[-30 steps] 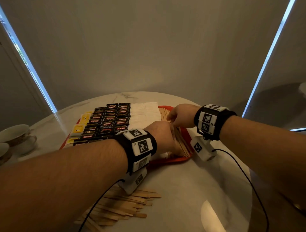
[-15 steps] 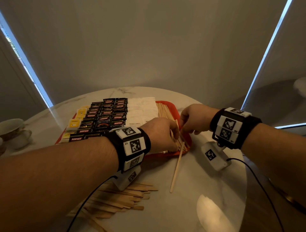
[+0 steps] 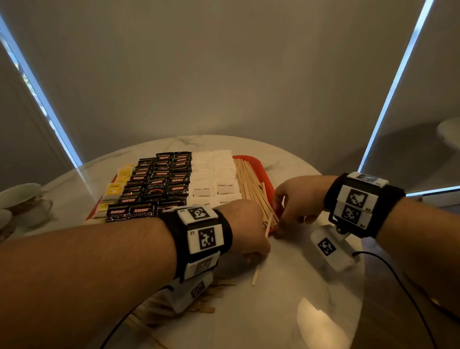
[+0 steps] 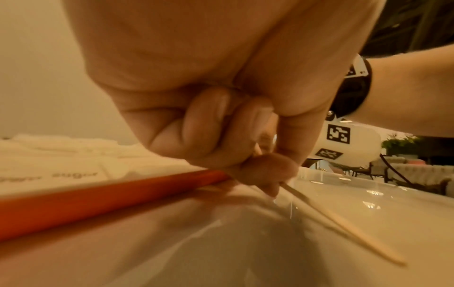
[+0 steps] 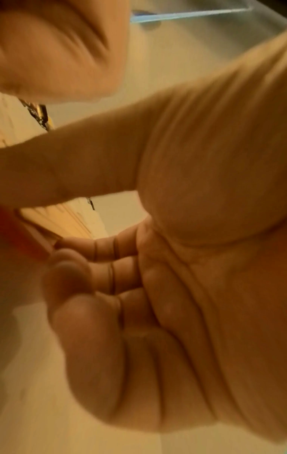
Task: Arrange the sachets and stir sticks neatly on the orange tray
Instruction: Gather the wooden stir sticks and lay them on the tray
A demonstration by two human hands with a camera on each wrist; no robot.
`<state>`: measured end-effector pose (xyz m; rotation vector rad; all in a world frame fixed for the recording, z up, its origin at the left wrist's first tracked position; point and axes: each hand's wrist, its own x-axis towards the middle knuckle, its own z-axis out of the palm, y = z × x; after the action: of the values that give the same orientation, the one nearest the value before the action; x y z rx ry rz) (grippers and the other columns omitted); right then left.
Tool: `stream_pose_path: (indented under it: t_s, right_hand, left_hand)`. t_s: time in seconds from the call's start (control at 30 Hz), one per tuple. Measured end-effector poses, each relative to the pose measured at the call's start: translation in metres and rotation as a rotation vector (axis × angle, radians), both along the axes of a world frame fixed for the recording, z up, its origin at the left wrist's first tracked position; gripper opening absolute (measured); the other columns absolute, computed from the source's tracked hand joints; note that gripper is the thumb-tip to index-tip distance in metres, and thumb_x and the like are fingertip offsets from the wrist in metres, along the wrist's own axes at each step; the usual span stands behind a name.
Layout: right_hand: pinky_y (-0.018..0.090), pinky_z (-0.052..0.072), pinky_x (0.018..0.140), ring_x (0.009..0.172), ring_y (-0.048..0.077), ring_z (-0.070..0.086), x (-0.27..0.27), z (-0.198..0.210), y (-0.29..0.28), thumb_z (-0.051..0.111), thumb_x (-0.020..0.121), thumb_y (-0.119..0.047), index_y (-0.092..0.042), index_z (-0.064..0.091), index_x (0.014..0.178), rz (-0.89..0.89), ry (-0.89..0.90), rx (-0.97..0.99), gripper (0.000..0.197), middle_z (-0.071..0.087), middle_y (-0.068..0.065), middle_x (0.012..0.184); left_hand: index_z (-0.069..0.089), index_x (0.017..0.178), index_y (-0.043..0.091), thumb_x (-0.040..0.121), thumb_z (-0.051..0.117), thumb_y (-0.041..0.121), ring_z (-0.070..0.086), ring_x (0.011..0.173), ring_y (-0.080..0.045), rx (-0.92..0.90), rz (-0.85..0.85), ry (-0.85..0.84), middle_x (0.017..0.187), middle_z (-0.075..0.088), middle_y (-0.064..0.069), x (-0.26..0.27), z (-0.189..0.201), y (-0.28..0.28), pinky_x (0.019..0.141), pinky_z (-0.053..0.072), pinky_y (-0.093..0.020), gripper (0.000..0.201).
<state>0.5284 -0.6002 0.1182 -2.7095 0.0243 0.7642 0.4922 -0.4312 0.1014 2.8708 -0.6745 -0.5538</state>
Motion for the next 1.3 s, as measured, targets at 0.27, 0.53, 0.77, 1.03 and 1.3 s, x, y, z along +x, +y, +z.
stream_pose_path:
  t_s: [0.27, 0.53, 0.77, 1.03, 1.3]
  right_hand:
    - [0.021, 0.056, 0.067, 0.082, 0.014, 0.064, -0.001, 0.0, -0.005, 0.086, 0.076, -0.046, -0.03, 0.071, 0.102, 0.024, -0.026, 0.031, 0.033, 0.071, -0.001, 0.106]
    - [0.02, 0.052, 0.059, 0.069, 0.01, 0.062, 0.002, -0.003, -0.004, 0.078, 0.084, -0.048, -0.031, 0.069, 0.098, -0.003, -0.082, 0.07, 0.023, 0.07, -0.004, 0.085]
    - [0.021, 0.053, 0.06, 0.074, 0.011, 0.064, 0.009, -0.002, -0.004, 0.075, 0.091, -0.038, -0.028, 0.069, 0.099, -0.051, -0.13, 0.134, 0.014, 0.07, -0.003, 0.09]
    - [0.023, 0.051, 0.064, 0.089, 0.014, 0.065, 0.003, 0.01, 0.013, 0.066, 0.096, -0.031, -0.026, 0.071, 0.113, 0.027, -0.196, 0.038, 0.018, 0.069, -0.004, 0.1]
    - [0.032, 0.061, 0.082, 0.093, 0.012, 0.066, -0.065, 0.03, 0.11, 0.068, 0.081, -0.071, -0.037, 0.064, 0.113, 0.374, -0.081, 0.009, 0.047, 0.067, -0.01, 0.107]
  left_hand:
    - [0.068, 0.085, 0.02, 0.091, 0.075, 0.032, 0.065, 0.065, -0.003, -0.283, 0.207, 0.156, 0.081, 0.074, 0.008, 0.013, 0.017, 0.012, 0.05, 0.047, -0.014, 0.014]
    - [0.078, 0.091, 0.013, 0.095, 0.071, 0.026, 0.056, 0.054, -0.008, -0.354, 0.421, 0.108, 0.076, 0.074, 0.004, 0.047, 0.029, -0.006, 0.047, 0.041, -0.02, 0.015]
    - [0.075, 0.096, 0.015, 0.09, 0.077, 0.035, 0.071, 0.076, -0.012, -0.326, 0.419, -0.019, 0.088, 0.074, 0.001, 0.066, 0.015, -0.002, 0.066, 0.059, -0.026, 0.021]
    - [0.08, 0.105, 0.018, 0.093, 0.073, 0.02, 0.07, 0.089, -0.017, -0.365, 0.296, -0.044, 0.096, 0.074, 0.001, 0.049, 0.023, 0.013, 0.085, 0.063, -0.037, 0.014]
    - [0.077, 0.086, 0.028, 0.086, 0.073, 0.02, 0.07, 0.077, -0.006, -0.359, 0.318, -0.096, 0.083, 0.075, 0.01, -0.022, 0.045, 0.133, 0.071, 0.06, -0.028, 0.01]
